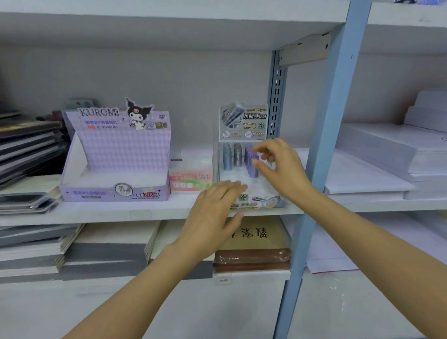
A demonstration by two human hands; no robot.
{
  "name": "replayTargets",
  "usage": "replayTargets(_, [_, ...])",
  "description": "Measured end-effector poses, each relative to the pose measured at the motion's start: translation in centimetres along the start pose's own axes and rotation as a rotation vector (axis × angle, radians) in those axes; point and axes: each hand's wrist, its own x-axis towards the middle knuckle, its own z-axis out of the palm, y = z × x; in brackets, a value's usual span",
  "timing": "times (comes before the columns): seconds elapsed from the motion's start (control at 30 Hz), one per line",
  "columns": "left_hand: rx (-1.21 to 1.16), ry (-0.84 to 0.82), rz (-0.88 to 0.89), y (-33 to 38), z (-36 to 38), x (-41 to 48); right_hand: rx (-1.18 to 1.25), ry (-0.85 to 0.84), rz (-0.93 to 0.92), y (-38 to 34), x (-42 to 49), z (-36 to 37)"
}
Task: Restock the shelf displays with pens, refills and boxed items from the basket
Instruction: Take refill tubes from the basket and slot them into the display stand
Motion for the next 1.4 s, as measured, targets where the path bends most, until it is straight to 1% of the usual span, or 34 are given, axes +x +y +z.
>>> replayTargets(0.07, [-0.016,0.167,-0.001,-0.2,0.3,-1.5,0.100,0.060,-0.129,-2.1,-1.5,-0.1])
replayTargets(0.1, [-0.004,0.272,-0.014,-0.4,0.8,-2.7,0.162,0.057,-0.197,-3.3,-2.7,0.1])
replayTargets(0.17, [0.027,0.410,-0.081,-1.4,2.2,-5.9,0.283,-0.045,-0.287,-5.4,-5.7,1.7])
replayTargets(0.2, [0.035,0.438,-0.127,-2.1,3.2,-7.6,0.331,-0.132,-0.311,-6.1,-7.3,2.8])
replayTargets(0.23, [0.031,0.426,-0.185,-2.9,4.3,-9.8,0.363,-0.240,-0.320,-6.4,-9.0,4.3])
replayTargets(0.27, [0.017,0.382,-0.249,-3.6,5.6,-12.2,0.365,-0.353,-0.321,-6.5,-10.8,6.1])
replayTargets(0.3, [0.005,0.303,-0.309,-4.3,6.8,-14.7,0.339,-0.469,-0.311,-6.3,-12.5,8.0])
replayTargets(0.33, [0.003,0.180,-0.381,-5.0,8.2,-17.7,0.313,-0.590,-0.273,-5.9,-14.3,10.2])
replayTargets(0.4, [0.004,-0.135,-0.539,-6.0,10.9,-24.2,0.278,-0.793,-0.155,-4.4,-18.1,14.9])
replayTargets(0.47, [-0.005,-0.427,-0.682,-6.4,13.1,-30.5,0.228,-0.951,-0.032,-2.3,-21.9,19.2])
replayTargets(0.53, [0.032,-0.660,-0.814,-6.4,14.8,-35.6,0.171,-1.073,0.077,-0.2,-25.6,22.4])
replayTargets(0.6, [0.025,-0.820,-0.915,-6.3,15.4,-39.4,0.170,-1.151,0.190,1.3,-29.5,25.0])
replayTargets(0.63, [-0.002,-0.867,-0.940,-6.1,15.6,-40.8,0.165,-1.186,0.233,1.7,-31.5,26.0])
replayTargets(0.7, [-0.063,-0.900,-0.944,-5.9,15.8,-42.8,0.138,-1.258,0.280,2.0,-35.1,27.8])
replayTargets(0.8, [-0.113,-0.800,-0.947,-5.7,16.3,-44.2,0.146,-1.329,0.286,1.3,-39.5,29.7])
replayTargets(0.9, [-0.137,-0.705,-0.928,-5.7,16.6,-44.8,0.052,-1.347,0.131,-0.1,-42.8,31.2])
replayTargets(0.97, [-0.153,-0.670,-0.917,-5.6,16.6,-45.1,-0.006,-1.322,0.092,-1.1,-44.2,31.9])
replayTargets(1.1, [-0.167,-0.596,-0.916,-5.8,16.6,-45.2,0.065,-1.232,0.171,-1.1,-44.4,32.4])
replayTargets(1.2, [-0.120,-0.405,-0.918,-6.0,16.7,-45.0,0.251,-1.176,0.256,-0.2,-43.0,31.8])
replayTargets(1.23, [-0.112,-0.310,-0.956,-5.9,16.8,-44.9,0.307,-1.132,0.301,-0.1,-42.3,31.6])
replayTargets(1.27, [-0.153,-0.226,-1.056,-5.8,16.8,-44.6,0.350,-1.076,0.355,-0.1,-41.7,31.5])
replayTargets(1.3, [-0.271,-0.168,-1.217,-5.8,16.8,-44.0,0.384,-1.021,0.407,-0.2,-41.2,31.5])
replayTargets(1.33, [-0.459,-0.146,-1.376,-5.7,17.0,-43.3,0.416,-0.984,0.443,-0.5,-40.7,31.6])
replayTargets(1.37, [-0.681,-0.112,-1.471,-5.5,17.2,-42.7,0.448,-0.973,0.459,-0.9,-40.4,31.8])
replayTargets(1.4, [-0.835,-0.062,-1.496,-5.4,17.5,-42.3,0.484,-0.989,0.462,-1.4,-40.1,32.1])
